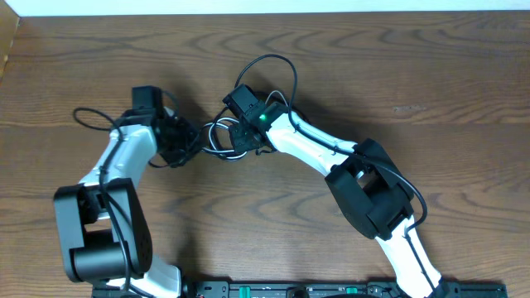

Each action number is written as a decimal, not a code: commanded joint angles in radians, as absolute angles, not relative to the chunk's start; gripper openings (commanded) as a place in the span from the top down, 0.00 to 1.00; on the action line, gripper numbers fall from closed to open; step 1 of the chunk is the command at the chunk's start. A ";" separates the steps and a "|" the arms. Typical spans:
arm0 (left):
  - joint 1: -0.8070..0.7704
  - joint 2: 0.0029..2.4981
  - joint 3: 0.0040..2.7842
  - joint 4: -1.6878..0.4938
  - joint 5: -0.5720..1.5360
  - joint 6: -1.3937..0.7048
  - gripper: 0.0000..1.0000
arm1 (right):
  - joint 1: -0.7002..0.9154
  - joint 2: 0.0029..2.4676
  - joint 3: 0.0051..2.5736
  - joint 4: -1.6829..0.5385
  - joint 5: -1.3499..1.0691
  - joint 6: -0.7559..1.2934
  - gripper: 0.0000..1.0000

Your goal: Untangle cables

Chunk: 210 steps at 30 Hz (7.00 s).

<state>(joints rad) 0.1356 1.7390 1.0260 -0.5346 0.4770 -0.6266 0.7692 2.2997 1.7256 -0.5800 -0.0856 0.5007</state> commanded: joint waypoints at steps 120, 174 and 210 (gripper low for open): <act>0.029 1.420 1.019 -0.675 0.224 -0.805 0.92 | 0.767 2.292 1.691 -0.599 -0.063 0.379 0.99; 0.334 1.372 1.019 -0.571 0.635 -0.914 0.92 | 0.786 2.291 1.691 -0.560 -0.332 0.139 0.99; 0.325 1.469 1.018 -0.221 1.074 -0.839 0.92 | 0.781 2.291 1.690 -0.603 -0.186 0.157 0.59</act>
